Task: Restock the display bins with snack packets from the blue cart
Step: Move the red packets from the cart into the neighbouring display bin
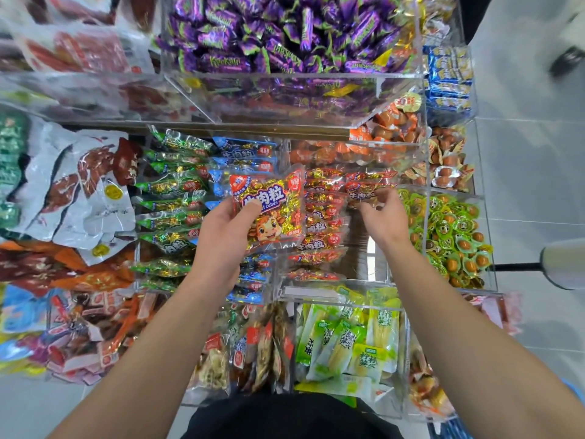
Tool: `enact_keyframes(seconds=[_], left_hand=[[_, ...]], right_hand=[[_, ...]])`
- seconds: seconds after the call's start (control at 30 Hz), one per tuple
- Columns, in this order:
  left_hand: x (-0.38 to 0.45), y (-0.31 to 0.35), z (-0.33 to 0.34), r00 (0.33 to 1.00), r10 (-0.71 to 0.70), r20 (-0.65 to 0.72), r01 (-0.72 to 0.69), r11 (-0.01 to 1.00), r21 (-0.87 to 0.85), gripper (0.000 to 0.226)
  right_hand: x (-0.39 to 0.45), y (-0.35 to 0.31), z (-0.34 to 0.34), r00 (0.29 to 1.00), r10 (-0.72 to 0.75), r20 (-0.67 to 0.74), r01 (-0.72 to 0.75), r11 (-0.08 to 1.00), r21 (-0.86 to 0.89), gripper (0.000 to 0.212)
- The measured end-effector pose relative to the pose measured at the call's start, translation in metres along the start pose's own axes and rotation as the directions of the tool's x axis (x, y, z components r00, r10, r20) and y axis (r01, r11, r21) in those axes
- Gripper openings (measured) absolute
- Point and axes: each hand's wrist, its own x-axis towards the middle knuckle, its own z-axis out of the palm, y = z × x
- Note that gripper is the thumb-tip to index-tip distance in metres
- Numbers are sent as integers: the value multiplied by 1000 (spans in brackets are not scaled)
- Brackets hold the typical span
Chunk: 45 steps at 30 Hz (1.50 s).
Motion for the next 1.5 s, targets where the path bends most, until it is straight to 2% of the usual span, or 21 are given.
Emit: enact_keyframes(seconds=[0.1, 0.23, 0.3, 0.37, 0.43, 0.5, 0.6, 0.67, 0.73, 0.8, 0.87, 0.9, 0.97, 1.03, 1.07, 1.33, 1.4, 1.5], left_hand=[[-1, 0, -2, 1000, -1, 10, 1, 1000, -3, 19], [-4, -1, -4, 998, 59, 33, -61, 996, 61, 7], [-6, -2, -4, 994, 95, 55, -101, 987, 125, 10], [-8, -4, -2, 984, 139, 107, -158, 969, 192, 19], [-11, -5, 2, 969, 192, 157, -227, 940, 253, 18], [-15, -2, 9, 950, 227, 217, -281, 921, 269, 16], [-20, 4, 21, 923, 268, 277, -347, 891, 292, 20], [-20, 5, 24, 912, 318, 259, -394, 858, 331, 28], [-18, 6, 19, 894, 398, 206, -448, 787, 424, 23], [-14, 6, 10, 841, 519, 155, -506, 650, 567, 24], [-6, 4, 0, 783, 599, 169, -525, 491, 695, 37], [0, 1, -4, 777, 597, 199, -516, 423, 745, 42], [11, -8, -9, 822, 512, 251, -448, 308, 839, 50], [17, -21, -11, 874, 415, 253, -365, 217, 905, 57], [19, -27, -12, 879, 401, 258, -353, 184, 917, 60], [22, -41, -14, 860, 432, 272, -366, 150, 918, 67], [22, -42, -14, 861, 430, 270, -365, 155, 918, 69], [24, -44, -14, 862, 439, 254, -359, 174, 917, 69]], right_hand=[[-9, -5, -6, 1000, 2, 2, -2, 1000, 16, 45], [-34, -25, -21, 999, -44, -15, 45, 996, 79, 33], [-52, -44, -31, 990, -135, 52, 121, 972, 203, 19], [-73, -65, -42, 946, -293, 142, 252, 935, 248, 17], [-89, -82, -50, 872, -435, 224, 408, 899, 161, 29], [-100, -92, -53, 822, -491, 289, 499, 865, 48, 34], [-105, -92, -55, 822, -468, 325, 484, 874, 33, 20], [-103, -87, -61, 863, -428, 267, 418, 903, 96, 15], [-96, -79, -73, 902, -409, 142, 393, 911, 124, 14], [-85, -70, -86, 910, -414, -20, 415, 909, 30, 15], [-74, -63, -95, 888, -434, -154, 425, 901, -85, 16], [-68, -60, -97, 871, -451, -198, 428, 892, -148, 16], [-58, -54, -94, 851, -475, -224, 405, 865, -296, 16], [-50, -50, -83, 858, -476, -192, 376, 838, -397, 18], [-46, -47, -76, 863, -477, -166, 372, 822, -432, 18], [-29, -41, -37, 928, -364, -81, 271, 807, -524, 21], [-29, -47, -38, 915, -392, -96, 290, 805, -517, 22], [-32, -59, -49, 852, -467, -238, 323, 825, -463, 21]])
